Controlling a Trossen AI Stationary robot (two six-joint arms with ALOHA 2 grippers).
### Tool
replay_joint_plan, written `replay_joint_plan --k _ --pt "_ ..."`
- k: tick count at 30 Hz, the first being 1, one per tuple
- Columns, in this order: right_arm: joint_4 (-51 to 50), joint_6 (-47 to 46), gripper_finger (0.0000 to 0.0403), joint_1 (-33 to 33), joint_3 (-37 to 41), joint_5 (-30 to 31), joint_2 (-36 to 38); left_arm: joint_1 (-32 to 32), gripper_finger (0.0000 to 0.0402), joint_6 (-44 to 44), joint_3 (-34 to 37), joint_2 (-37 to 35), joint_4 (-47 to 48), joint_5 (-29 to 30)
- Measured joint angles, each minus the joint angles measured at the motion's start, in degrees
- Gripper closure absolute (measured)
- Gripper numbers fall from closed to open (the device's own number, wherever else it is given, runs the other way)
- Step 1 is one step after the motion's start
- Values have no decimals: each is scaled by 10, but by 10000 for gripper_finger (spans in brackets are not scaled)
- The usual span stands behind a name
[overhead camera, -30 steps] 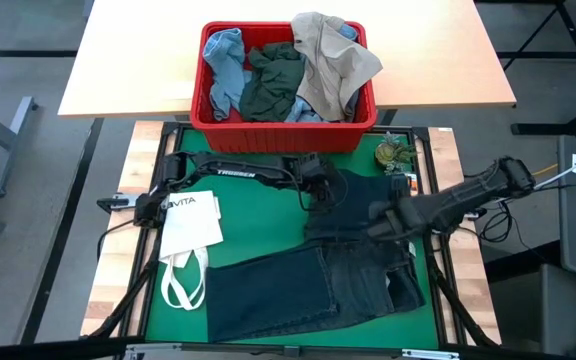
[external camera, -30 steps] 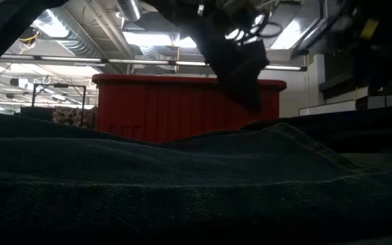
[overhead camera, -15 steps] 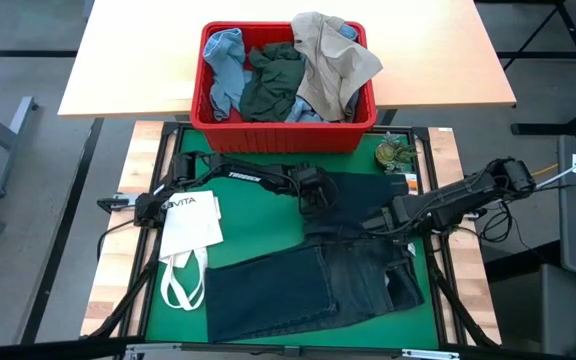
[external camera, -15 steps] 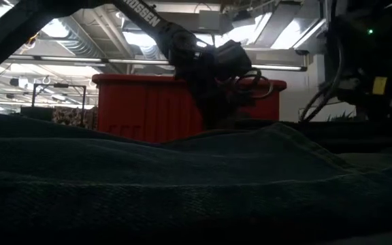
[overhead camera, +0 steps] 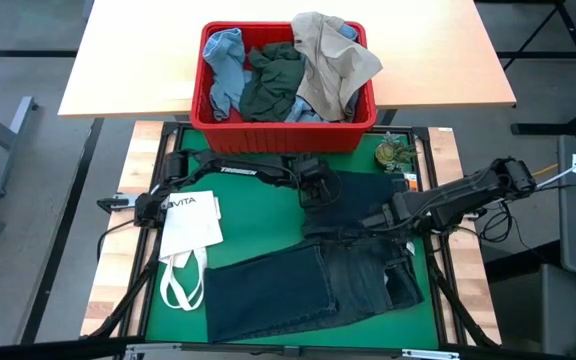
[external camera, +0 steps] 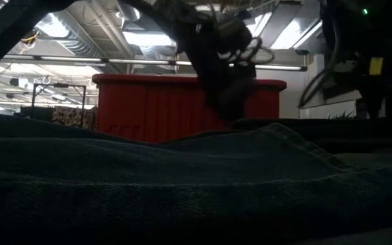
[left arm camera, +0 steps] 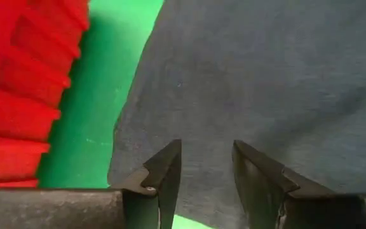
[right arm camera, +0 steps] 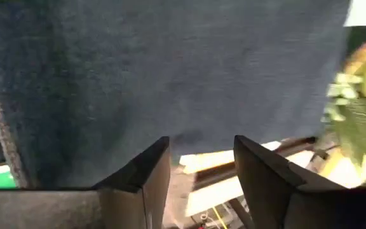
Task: Fold laundry
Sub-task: Fold the dark blue pants
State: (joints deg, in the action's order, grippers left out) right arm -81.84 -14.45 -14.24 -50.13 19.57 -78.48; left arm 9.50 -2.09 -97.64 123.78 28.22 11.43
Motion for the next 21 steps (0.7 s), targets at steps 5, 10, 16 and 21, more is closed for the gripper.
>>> replay_joint_plan --k 5,10,16,21 --pt "-8 22 230 0 -47 3 0 -22 266 0 -11 -22 28 -11" --pt "44 30 230 0 -51 1 0 -54 266 12 -11 -30 36 -46" --pt "131 30 230 0 2 -47 -2 -96 266 21 8 -23 29 -35" --pt "185 30 230 0 59 -88 -3 -116 266 52 62 -22 0 -3"
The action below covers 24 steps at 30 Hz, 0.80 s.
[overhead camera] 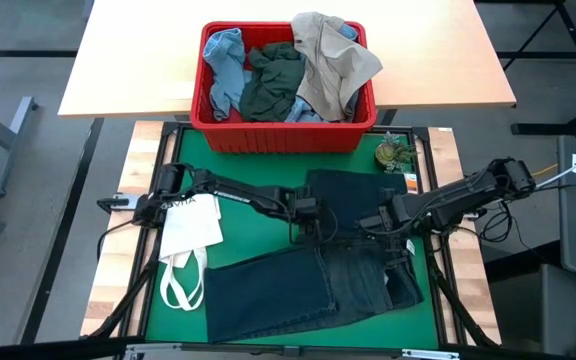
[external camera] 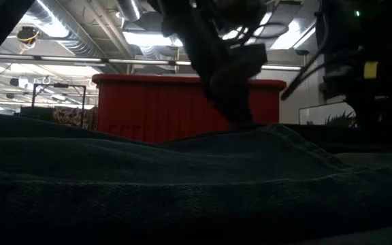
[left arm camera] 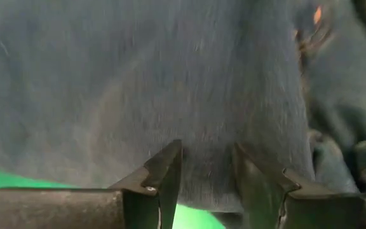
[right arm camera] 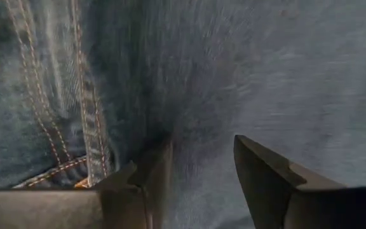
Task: Fold laundry
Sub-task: Fold the dark blue pants
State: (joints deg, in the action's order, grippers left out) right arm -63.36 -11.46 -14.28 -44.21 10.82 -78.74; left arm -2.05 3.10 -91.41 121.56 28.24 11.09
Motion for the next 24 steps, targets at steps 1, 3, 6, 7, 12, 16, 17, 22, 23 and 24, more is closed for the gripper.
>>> replay_joint_plan --k 1,3,6,7,12,16,17,22,23,24 --pt "10 0 230 0 8 -5 0 -2 266 8 12 0 -6 2" --pt "21 0 230 0 21 -13 0 -3 266 21 39 0 -32 -2" --pt "39 0 230 0 36 -14 0 -4 266 30 73 0 -71 -16" --pt "46 0 230 0 41 -14 0 -5 266 30 82 -1 -83 -19" --pt "78 -1 230 0 66 -30 1 -6 266 33 121 -3 -124 -23" --pt "85 -2 230 0 74 -46 1 -6 266 43 131 -4 -129 -31" --pt "85 -2 230 0 74 -50 1 -6 266 43 131 -4 -129 -35" --pt "48 7 230 0 52 -63 0 -5 266 40 120 -6 -112 -46" --pt "34 15 230 0 43 -66 0 -3 266 39 114 -6 -106 -49" --pt "19 23 230 0 33 -65 1 -2 266 38 105 -5 -95 -51"
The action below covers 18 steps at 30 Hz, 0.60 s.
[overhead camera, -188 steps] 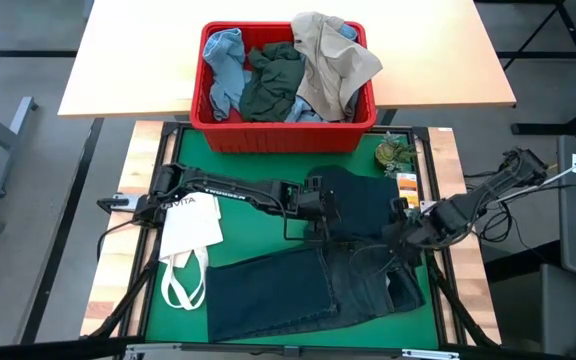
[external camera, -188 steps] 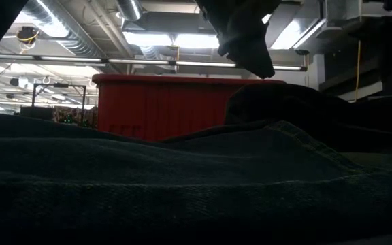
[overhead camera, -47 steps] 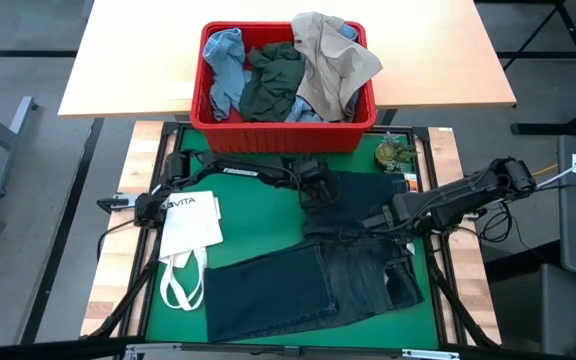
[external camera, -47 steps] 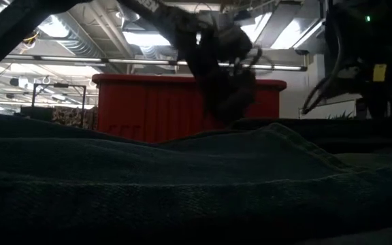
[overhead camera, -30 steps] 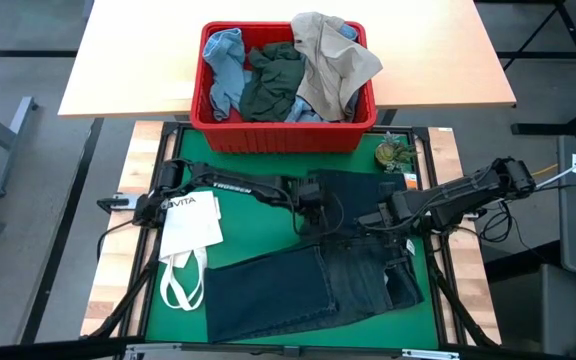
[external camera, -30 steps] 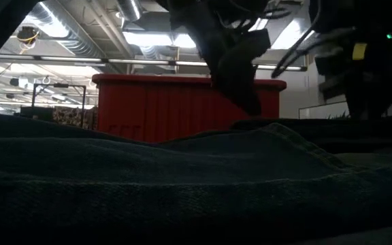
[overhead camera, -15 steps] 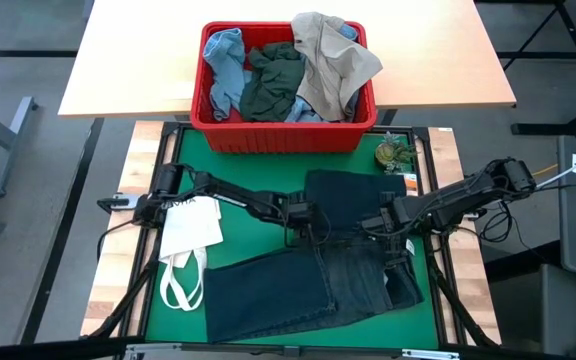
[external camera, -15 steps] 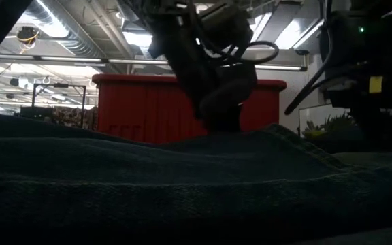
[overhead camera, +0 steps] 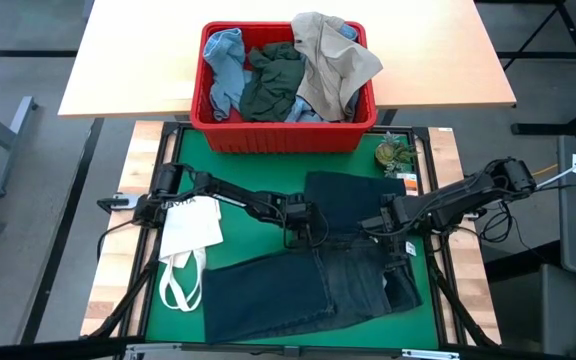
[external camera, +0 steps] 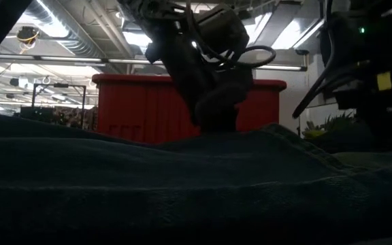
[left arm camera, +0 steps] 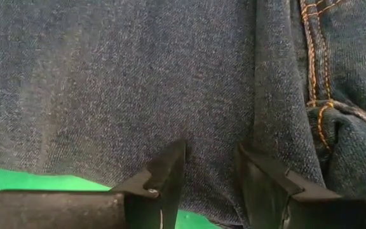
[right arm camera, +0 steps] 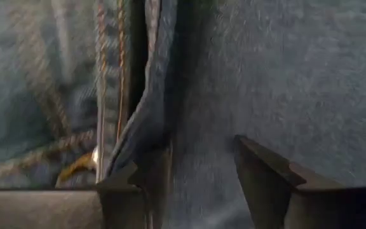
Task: Fold laundry
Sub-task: Fold the dark blue pants
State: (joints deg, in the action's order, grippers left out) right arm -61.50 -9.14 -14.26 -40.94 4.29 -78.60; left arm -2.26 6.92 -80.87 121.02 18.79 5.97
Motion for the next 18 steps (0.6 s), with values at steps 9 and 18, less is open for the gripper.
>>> replay_joint_plan --k 9,18 --pt "-148 23 230 0 -94 118 21 23 266 -73 -104 2 101 20" --pt "-176 23 230 13 -107 184 39 82 266 -101 -138 2 93 29"
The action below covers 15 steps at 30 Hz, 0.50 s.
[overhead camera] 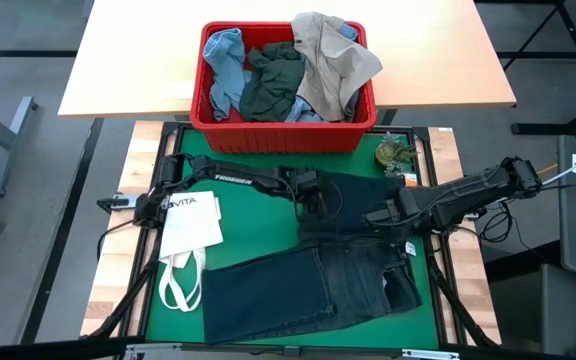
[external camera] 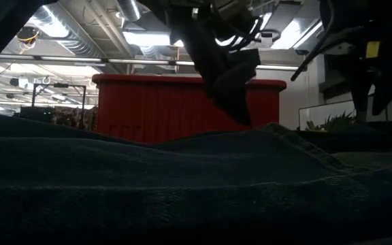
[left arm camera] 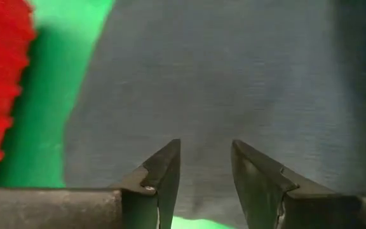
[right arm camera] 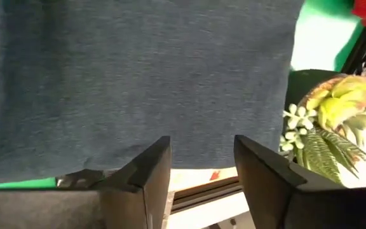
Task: Fold laundry
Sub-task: Fold the dark blue pants
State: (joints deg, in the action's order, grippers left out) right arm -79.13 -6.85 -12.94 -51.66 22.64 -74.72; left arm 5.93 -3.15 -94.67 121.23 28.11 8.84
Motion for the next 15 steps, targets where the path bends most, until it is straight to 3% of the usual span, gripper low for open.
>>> replay_joint_plan --k 9,15 --pt "49 29 230 28 0 3 -1 22 266 26 0 -26 89 -21" --pt "108 54 230 28 0 -12 -1 -8 266 118 -1 -80 226 -96"
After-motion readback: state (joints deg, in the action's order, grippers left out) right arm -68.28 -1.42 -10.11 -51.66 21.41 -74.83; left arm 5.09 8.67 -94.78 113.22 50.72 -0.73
